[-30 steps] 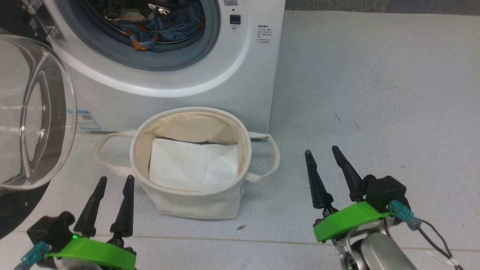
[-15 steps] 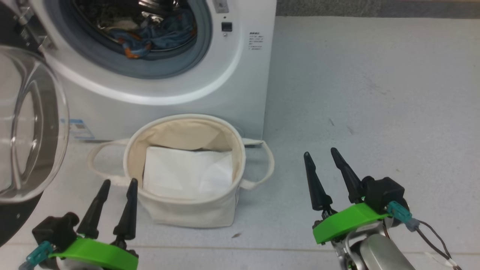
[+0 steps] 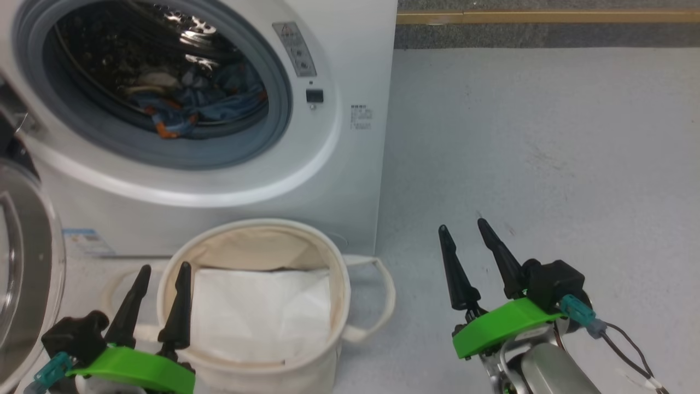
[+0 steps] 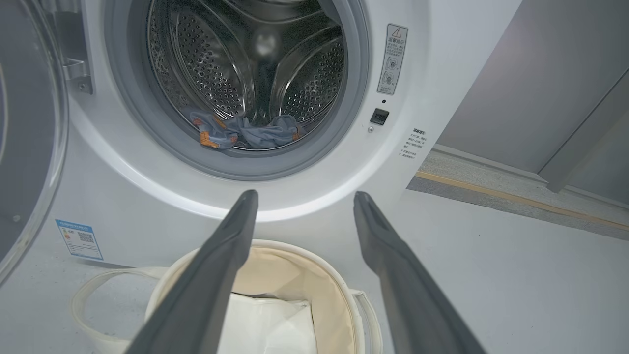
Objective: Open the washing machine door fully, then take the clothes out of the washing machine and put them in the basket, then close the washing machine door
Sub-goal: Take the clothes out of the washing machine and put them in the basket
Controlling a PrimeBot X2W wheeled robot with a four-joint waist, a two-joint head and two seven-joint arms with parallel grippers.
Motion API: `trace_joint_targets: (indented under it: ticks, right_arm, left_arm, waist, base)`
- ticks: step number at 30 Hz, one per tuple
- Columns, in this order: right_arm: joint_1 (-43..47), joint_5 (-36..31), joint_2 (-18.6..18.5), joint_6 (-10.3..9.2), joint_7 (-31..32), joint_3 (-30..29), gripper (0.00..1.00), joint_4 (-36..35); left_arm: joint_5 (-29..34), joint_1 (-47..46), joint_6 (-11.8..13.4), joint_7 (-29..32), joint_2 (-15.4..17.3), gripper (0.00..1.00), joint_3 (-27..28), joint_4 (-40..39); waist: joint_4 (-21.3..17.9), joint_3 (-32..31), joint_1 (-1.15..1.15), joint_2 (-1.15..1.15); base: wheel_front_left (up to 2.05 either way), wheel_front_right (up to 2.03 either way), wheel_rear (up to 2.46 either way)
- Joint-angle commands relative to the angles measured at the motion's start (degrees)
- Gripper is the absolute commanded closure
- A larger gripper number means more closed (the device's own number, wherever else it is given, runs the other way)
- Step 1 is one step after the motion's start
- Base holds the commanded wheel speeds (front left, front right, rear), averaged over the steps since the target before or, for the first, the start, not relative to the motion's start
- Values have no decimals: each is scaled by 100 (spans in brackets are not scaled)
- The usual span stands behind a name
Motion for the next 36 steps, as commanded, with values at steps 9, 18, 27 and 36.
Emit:
trace_joint_targets:
  ticks: [9,18,27,36]
  right_arm:
    - [-207,95,69,42,-56,263,0,-145]
    - [-226,87,69,42,-57,320,0,-133]
    - [-214,-17,-126,42,-49,594,0,-260]
    - [-372,-24,-402,42,-11,980,0,-556]
  left_arm:
    - [56,-383,77,-161,132,0,245,-27]
    - [17,-456,242,-258,9,0,321,150]
    - [156,-1323,156,-339,-87,0,178,1119]
    - [8,-2806,-283,-450,-163,0,235,2603]
  waist:
    - [47,4,0,0]
    - [96,22,0,0]
    - [166,324,0,0]
    - [-72,965,0,0]
  base:
    - [122,-119,-2]
    - [14,-14,0]
    - [0,0,0]
    - [0,0,0]
